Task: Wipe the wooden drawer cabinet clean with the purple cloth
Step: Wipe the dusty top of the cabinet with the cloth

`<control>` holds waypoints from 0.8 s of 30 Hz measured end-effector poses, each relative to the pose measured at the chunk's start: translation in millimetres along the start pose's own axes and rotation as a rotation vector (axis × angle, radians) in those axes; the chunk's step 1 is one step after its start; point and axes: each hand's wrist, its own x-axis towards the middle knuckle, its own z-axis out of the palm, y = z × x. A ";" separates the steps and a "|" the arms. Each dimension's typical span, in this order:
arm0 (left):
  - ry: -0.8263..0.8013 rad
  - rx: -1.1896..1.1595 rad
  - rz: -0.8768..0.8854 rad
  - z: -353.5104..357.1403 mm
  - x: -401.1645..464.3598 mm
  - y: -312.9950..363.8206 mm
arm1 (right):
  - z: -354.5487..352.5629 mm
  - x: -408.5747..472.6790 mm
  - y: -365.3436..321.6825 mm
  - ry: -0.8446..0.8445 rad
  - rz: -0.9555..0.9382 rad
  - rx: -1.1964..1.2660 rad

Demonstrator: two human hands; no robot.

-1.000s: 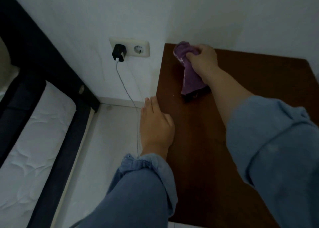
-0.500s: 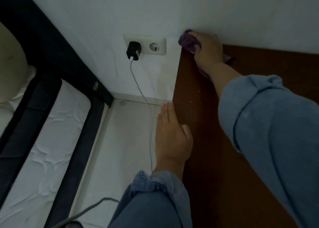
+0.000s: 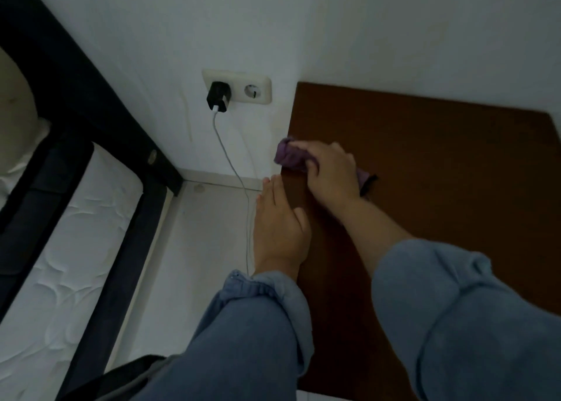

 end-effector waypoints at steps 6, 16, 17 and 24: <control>-0.017 -0.047 -0.024 -1.0 3.2 1.6 | 0.8 -6.7 -1.0 0.022 -0.005 -0.034; -0.043 -0.088 -0.069 -34.8 -94.8 -23.8 | -1.3 -4.6 -4.4 -0.044 0.071 -0.068; -0.048 -0.079 -0.079 -34.6 -105.5 -25.7 | -2.1 -4.7 -5.6 -0.049 0.081 -0.068; -0.008 -0.123 -0.067 -28.9 -119.5 -31.8 | 0.7 -25.0 -10.5 -0.027 0.035 -0.079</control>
